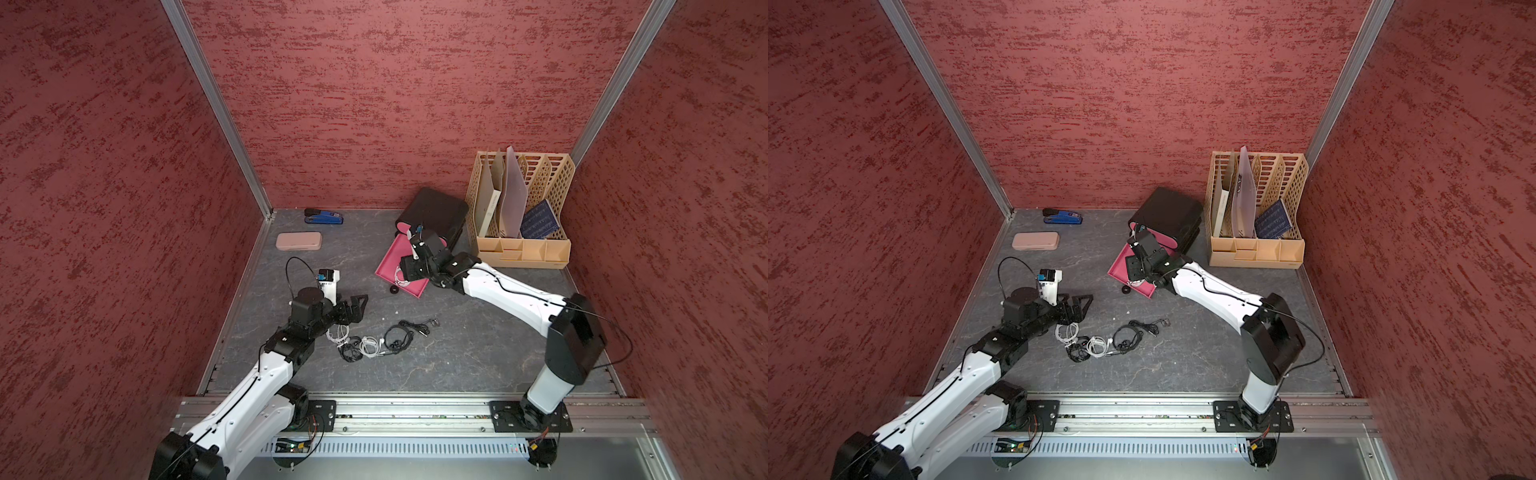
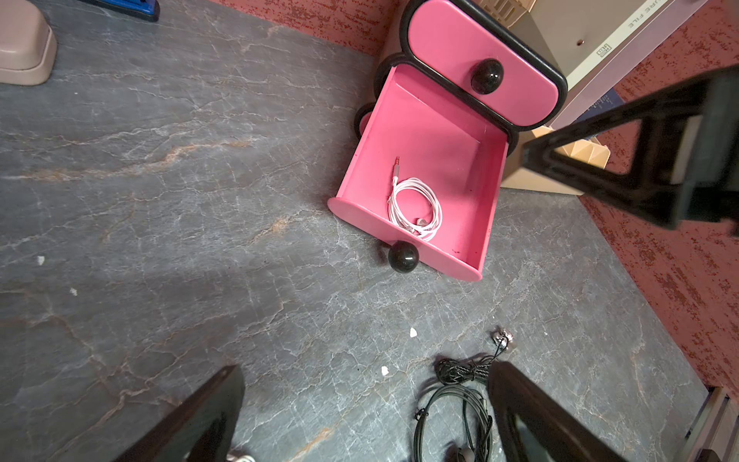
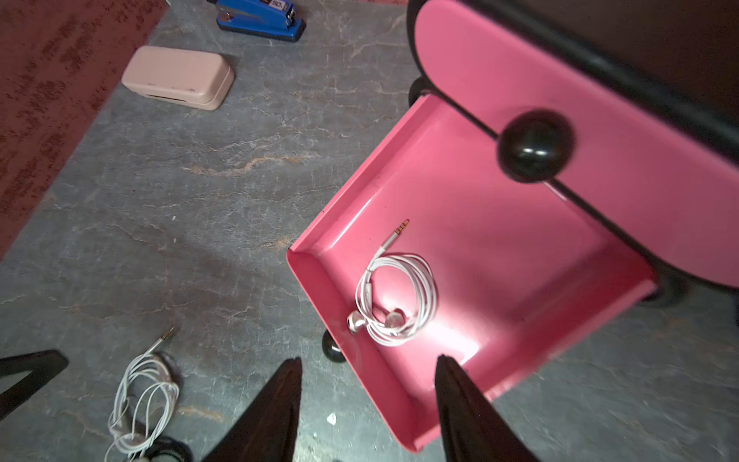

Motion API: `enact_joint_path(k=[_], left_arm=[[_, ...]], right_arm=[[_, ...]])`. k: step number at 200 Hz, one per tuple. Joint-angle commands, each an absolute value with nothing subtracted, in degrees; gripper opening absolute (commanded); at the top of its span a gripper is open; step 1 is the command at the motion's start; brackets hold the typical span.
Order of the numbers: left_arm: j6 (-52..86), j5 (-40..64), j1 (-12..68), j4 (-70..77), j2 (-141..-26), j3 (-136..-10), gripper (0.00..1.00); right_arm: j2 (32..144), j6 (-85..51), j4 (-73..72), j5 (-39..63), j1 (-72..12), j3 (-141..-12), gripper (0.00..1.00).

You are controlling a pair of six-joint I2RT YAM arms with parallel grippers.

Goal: Place the wired earphones into the drawer by color
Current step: Place the wired earphones in the drawer.

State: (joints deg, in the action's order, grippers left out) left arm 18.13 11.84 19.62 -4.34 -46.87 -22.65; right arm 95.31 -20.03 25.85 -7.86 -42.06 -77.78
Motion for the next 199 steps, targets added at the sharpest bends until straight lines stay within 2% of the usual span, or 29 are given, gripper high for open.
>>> enact_joint_path(k=[1, 54, 125, 199], left_arm=[[17.82, 14.1, 19.85, -8.09, -46.89, -25.39, 1.0], [21.62, 14.25, 24.34, -20.32, -48.05, -30.34, 1.0], [25.55, 6.48, 33.92, -35.73, -49.54, -35.43, 1.0], [27.09, 0.52, 40.29, -40.06, -55.19, -36.5, 0.91]], right_arm=[[90.02, -18.33, 28.53, -9.72, -41.44, -73.67, 0.59], [79.98, -13.85, 27.58, -14.26, -40.47, -61.24, 0.62], [72.72, -11.51, 9.21, -16.5, -40.43, -44.93, 0.63], [68.63, -11.95, 6.34, -18.14, -40.43, -40.82, 0.64]])
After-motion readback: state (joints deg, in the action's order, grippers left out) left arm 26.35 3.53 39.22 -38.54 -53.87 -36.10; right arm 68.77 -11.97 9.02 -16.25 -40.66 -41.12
